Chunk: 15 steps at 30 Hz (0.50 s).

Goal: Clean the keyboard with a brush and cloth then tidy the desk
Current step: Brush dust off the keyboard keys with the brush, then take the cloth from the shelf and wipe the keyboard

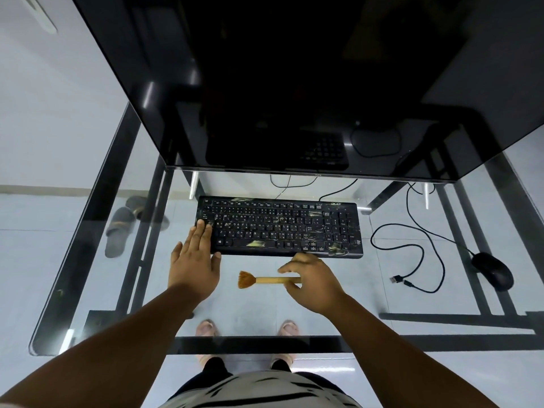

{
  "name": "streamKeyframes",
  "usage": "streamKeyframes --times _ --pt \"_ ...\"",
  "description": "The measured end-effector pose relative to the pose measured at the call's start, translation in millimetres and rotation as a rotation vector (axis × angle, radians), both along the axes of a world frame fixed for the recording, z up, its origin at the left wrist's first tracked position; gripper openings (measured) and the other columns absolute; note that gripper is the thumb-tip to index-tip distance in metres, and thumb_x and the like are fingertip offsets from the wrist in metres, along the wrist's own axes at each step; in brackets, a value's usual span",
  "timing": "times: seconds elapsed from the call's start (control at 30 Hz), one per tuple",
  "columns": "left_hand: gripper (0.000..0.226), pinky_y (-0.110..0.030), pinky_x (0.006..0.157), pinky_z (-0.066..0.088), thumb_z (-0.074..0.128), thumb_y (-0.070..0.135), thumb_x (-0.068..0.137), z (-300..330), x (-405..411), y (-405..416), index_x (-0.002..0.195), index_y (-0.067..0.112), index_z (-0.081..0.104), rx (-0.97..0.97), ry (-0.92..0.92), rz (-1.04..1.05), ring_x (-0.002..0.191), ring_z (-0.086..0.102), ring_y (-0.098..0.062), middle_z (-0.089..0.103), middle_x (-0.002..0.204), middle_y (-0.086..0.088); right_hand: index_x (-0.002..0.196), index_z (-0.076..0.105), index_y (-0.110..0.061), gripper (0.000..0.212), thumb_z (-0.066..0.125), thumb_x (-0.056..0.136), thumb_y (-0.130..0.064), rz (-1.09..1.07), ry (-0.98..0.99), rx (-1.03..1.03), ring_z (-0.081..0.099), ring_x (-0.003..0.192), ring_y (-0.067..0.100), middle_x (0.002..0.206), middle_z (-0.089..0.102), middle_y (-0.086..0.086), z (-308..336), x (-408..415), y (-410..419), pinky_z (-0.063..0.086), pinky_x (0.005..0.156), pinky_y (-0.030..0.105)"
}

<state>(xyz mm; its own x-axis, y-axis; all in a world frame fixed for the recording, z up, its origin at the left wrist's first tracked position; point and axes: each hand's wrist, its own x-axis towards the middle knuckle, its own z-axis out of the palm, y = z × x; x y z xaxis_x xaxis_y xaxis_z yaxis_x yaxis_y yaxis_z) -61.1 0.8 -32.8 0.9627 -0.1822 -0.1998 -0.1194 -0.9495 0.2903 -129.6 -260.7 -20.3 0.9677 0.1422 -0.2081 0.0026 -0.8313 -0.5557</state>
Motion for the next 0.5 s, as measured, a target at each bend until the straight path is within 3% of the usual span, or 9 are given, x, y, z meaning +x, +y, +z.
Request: streamKeyframes --times 0.13,0.27,0.4,0.5 --pt "0.061 -0.041 0.120 0.012 0.038 0.034 0.099 15 10 0 0.153 0.016 0.018 -0.051 -0.042 0.009 0.149 0.014 -0.020 0.012 0.162 -0.002 0.121 0.065 -0.026 0.033 0.061 0.089 -0.032 -0.087 -0.048 0.051 0.054 0.110 0.012 0.114 0.059 -0.009 16 16 1 0.047 0.091 0.028" --pt "0.054 -0.043 0.115 0.024 0.042 0.033 0.099 50 29 7 0.149 0.016 0.031 -0.123 -0.162 0.003 0.142 0.030 -0.026 0.027 0.158 -0.003 0.125 0.063 -0.022 0.035 0.061 0.091 -0.029 -0.142 -0.249 0.141 0.054 0.114 0.013 0.119 0.060 -0.006 55 47 11 0.049 0.096 0.033" --pt "0.051 -0.043 0.106 0.040 0.036 0.037 0.095 89 43 18 0.139 0.014 0.045 -0.203 -0.352 -0.025 0.130 0.046 -0.027 0.046 0.145 -0.007 0.124 0.064 -0.019 0.033 0.061 0.092 -0.027 -0.161 -0.437 0.235 0.060 0.106 0.013 0.123 0.060 -0.006 102 78 29 0.049 0.095 0.030" --pt "0.046 -0.040 0.103 0.042 0.038 0.034 0.095 127 60 31 0.134 0.013 0.049 -0.278 -0.488 -0.031 0.124 0.051 -0.025 0.053 0.137 -0.006 0.125 0.063 -0.017 0.032 0.061 0.094 -0.023 -0.129 -0.565 0.316 0.056 0.114 0.005 0.124 0.058 -0.009 147 105 52 0.049 0.096 0.029"
